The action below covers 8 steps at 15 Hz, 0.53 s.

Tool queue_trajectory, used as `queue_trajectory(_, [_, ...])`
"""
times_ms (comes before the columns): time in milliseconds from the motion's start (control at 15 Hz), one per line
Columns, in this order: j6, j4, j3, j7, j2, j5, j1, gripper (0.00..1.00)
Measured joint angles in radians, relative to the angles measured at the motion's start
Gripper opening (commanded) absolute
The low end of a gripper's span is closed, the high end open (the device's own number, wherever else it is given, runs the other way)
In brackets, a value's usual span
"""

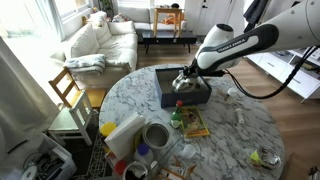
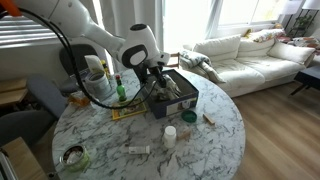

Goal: Put one wooden block on the striped towel and fold it once then put it inside the box.

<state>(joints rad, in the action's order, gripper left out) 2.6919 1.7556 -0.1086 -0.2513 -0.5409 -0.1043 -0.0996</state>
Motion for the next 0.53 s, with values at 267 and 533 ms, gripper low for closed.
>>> queue_trajectory(267, [0.018,0.005,-0.005,-0.005,-0.049,0.000,0.000,0.92])
queue_trajectory(533, [0.018,-0.015,-0.005,-0.010,-0.055,-0.003,0.002,1.00])
